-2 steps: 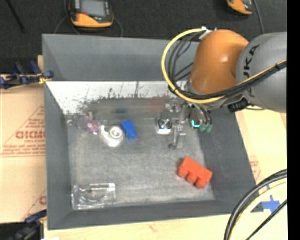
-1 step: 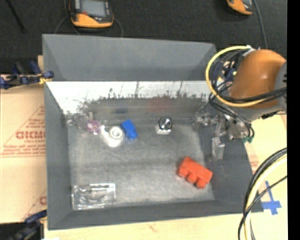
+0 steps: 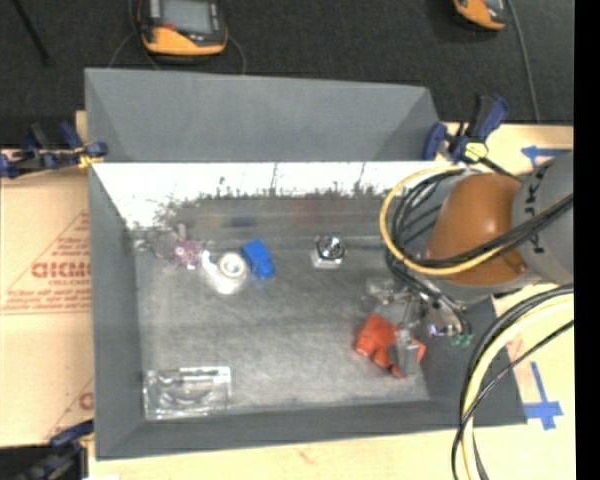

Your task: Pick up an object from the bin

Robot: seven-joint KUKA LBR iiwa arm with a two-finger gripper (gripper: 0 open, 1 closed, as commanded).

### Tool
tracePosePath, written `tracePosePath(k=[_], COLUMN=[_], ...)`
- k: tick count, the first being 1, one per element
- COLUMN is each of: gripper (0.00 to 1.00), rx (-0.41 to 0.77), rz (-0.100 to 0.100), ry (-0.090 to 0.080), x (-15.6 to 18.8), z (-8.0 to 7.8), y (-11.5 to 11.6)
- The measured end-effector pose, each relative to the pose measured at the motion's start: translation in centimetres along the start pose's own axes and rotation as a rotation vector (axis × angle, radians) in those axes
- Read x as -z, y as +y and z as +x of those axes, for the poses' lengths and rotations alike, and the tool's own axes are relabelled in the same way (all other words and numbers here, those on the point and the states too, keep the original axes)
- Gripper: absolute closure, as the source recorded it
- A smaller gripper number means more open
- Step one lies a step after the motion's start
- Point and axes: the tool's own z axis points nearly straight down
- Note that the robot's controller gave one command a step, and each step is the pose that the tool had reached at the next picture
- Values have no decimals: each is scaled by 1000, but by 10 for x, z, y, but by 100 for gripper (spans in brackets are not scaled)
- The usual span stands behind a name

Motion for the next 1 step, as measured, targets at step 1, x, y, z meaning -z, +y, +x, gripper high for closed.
tracePosePath(k=[1], gripper=[100], rx=[2], rz=[2], ry=[-15], x=[8], z=[-6], y=[0])
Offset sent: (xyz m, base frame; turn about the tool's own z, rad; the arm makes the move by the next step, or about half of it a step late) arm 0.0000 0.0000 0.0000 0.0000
